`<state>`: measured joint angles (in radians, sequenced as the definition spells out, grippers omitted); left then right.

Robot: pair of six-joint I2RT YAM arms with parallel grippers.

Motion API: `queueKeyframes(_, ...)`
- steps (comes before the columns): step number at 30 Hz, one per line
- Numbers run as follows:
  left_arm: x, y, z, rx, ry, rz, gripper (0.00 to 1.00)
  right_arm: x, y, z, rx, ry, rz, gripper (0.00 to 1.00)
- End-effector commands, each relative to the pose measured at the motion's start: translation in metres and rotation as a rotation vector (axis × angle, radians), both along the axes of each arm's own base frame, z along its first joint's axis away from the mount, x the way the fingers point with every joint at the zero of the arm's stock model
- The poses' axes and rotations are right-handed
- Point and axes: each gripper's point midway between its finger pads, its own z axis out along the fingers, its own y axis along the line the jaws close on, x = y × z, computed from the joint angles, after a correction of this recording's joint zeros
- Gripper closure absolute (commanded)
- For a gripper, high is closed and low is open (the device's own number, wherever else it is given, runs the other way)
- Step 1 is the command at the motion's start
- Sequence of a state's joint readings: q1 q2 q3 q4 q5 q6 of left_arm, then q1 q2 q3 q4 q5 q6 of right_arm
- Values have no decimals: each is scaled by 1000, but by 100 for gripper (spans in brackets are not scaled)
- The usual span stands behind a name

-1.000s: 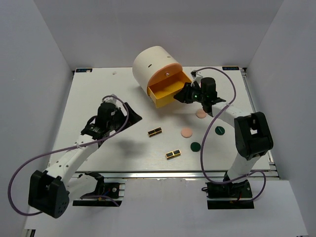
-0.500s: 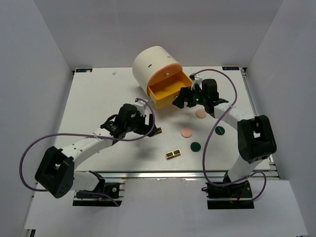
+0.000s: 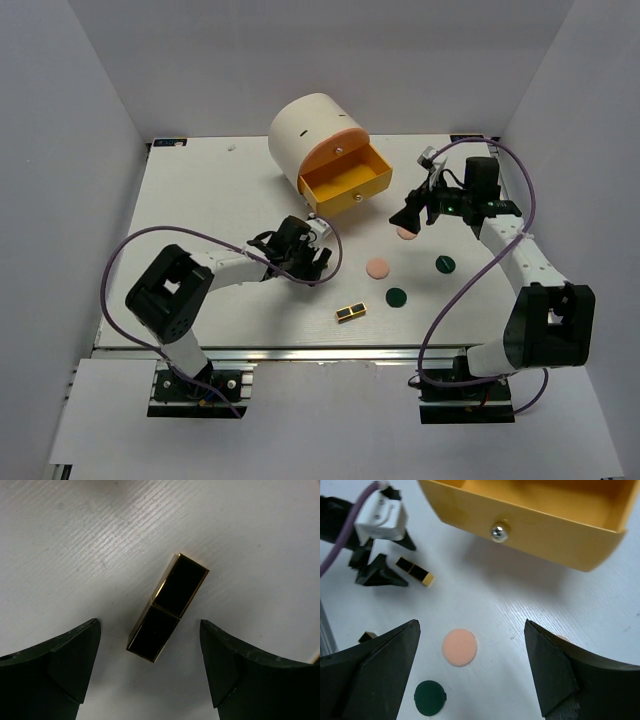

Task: Organize the makeup

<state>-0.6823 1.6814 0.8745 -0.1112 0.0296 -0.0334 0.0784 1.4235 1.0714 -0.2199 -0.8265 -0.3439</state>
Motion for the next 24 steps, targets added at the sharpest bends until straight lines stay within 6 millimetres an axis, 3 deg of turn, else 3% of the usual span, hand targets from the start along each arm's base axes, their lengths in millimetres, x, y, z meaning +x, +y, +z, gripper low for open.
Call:
queueKeyframes(1,24,-11,20,-2,-110,5,12,-27,11,11,12,-55,138,11)
queueKeyframes(4,16,-11,10,13,-92,-6,22,-30,11,11,15,-60,140,11)
queueKeyframes(8,5,-3,0,26,-74,3,43,-30,13,15,21,-74,153,11)
queueKeyframes(14,3,-4,23,-32,-123,26,67,-37,11,16,-31,-176,233,11)
queueKeyframes(15,1,-5,28,-39,-123,28,77,-38,11,16,-44,-203,249,11)
queueKeyframes(18,1,-15,66,-110,-166,31,85,-44,7,16,-107,-329,298,11)
queueKeyframes(19,4,-23,95,-164,-207,25,88,-43,6,28,-138,-446,313,11)
queueKeyframes(21,2,-29,120,-204,-224,14,93,-46,3,17,-163,-500,290,11)
queueKeyframes(22,6,-38,153,-258,-269,-1,98,-49,2,24,-158,-534,263,11)
queueKeyframes(24,9,-44,181,-287,-305,-23,100,-52,3,22,-149,-579,263,10)
